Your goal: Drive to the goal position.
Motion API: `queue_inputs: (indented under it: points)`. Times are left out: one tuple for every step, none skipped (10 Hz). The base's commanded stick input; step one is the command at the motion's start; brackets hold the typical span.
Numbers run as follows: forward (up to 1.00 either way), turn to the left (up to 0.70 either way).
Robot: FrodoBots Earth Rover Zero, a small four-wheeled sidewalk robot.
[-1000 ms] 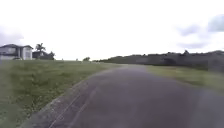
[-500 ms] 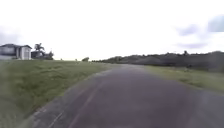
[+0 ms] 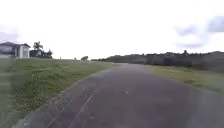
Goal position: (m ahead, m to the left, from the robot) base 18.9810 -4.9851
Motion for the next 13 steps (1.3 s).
queue_inputs:
  points:
    - [0.7, 0.0]
    - [0.7, 0.0]
    - [0.7, 0.0]
    - [0.7, 0.0]
    - [0.7, 0.0]
    - [0.7, 0.0]
    - [0.7, 0.0]
    - [0.7, 0.0]
    - [0.7, 0.0]
    - [0.7, 0.0]
    - [0.7, 0.0]
    - [0.7, 0.0]
    - [0.7, 0.0]
